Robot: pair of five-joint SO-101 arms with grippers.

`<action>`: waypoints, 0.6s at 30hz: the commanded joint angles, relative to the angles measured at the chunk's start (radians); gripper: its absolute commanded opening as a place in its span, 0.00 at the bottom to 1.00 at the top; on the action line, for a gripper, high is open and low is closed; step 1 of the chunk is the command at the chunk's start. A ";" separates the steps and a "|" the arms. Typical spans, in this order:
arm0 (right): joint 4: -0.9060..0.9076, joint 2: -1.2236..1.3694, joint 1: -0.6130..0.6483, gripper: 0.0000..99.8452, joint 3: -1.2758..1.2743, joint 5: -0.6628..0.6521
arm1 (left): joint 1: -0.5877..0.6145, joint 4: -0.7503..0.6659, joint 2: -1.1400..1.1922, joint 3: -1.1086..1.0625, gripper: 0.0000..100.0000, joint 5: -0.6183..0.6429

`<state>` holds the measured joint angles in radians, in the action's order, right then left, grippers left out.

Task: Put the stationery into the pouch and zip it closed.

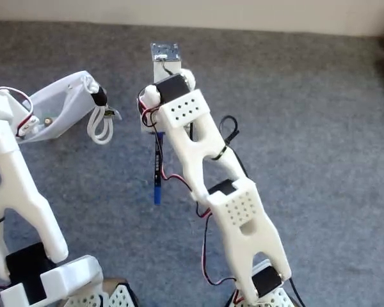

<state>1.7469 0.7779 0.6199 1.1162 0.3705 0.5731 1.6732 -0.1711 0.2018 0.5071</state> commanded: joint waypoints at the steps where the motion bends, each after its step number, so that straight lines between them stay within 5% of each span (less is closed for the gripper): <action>1: 0.018 -0.153 0.019 0.00 -0.061 -0.012 | 0.019 -0.017 -0.015 -0.004 0.01 0.011; 18: 0.018 -0.272 0.002 0.00 -0.082 -0.083 | -0.131 -0.012 -0.018 -0.004 0.01 0.006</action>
<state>1.7469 0.6306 0.6490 1.0319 0.3445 0.4887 1.6732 -0.1726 0.2018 0.5071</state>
